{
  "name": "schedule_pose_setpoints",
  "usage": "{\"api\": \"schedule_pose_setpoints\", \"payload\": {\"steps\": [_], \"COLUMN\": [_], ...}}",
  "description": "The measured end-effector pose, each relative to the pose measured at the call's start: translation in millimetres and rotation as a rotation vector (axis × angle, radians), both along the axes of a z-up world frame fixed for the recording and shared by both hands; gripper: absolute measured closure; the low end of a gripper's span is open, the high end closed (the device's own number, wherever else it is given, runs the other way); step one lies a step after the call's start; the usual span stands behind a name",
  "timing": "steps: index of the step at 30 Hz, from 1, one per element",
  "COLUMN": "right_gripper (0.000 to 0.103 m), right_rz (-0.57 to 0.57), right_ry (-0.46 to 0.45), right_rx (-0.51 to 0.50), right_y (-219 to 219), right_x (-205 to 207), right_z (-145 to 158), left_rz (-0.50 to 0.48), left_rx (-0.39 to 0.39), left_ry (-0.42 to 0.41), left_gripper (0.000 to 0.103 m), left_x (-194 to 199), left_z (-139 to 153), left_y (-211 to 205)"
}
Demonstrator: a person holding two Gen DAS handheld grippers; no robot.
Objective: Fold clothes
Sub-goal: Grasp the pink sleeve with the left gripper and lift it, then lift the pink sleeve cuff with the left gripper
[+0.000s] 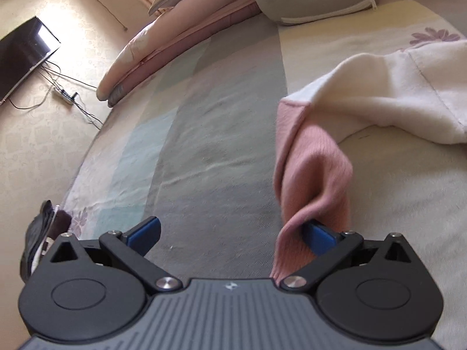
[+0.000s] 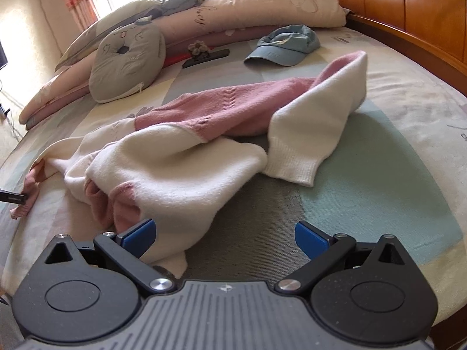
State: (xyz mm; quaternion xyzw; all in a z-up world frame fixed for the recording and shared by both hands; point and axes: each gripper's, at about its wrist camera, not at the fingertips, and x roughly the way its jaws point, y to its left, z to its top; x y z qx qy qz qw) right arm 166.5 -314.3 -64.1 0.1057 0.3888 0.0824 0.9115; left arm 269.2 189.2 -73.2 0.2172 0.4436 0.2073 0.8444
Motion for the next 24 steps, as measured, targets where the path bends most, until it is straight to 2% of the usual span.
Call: {"api": "schedule_pose_setpoints", "payload": {"steps": [2,3,4,6,10,13,18,20,21,24], "right_gripper": [0.0,0.0,0.0,0.0,0.0,0.0,0.0,0.0,0.0,0.0], "right_rz": [-0.001,-0.004,-0.008,-0.016,-0.022,-0.017,0.019,0.032,0.036,0.032], "right_ry": [-0.002,-0.001,0.0,0.0,0.002,0.012,0.011,0.007,0.006,0.012], "right_rx": [-0.002,0.0,0.001,0.002,0.003,0.003,0.002,-0.009,-0.015,-0.024], "right_y": [0,-1,-2,-4,-5,-3,11,15,17,16], "right_x": [0,0,0,-1,-2,0,-1,-2,-2,-1], "right_z": [1,1,1,2,1,-2,-1,1,2,1], "left_rz": [-0.003,0.006,0.025,0.073,0.076,0.048,-0.019,-0.038,-0.043,-0.065], "left_rx": [0.027,0.07,0.11,0.133,-0.019,-0.1,-0.204,-0.254,-0.292,-0.397], "left_ry": [0.002,0.004,0.008,0.004,-0.068,-0.082,-0.072,-0.066,-0.065,-0.061], "left_gripper": [0.0,0.0,0.001,0.002,0.002,0.002,0.002,0.006,0.01,0.01], "left_x": [-5,-6,-2,-2,-13,-15,-3,2,3,0], "left_z": [4,5,5,10,35,40,23,11,6,-7], "left_y": [5,9,14,31,48,45,33,28,26,12]}}
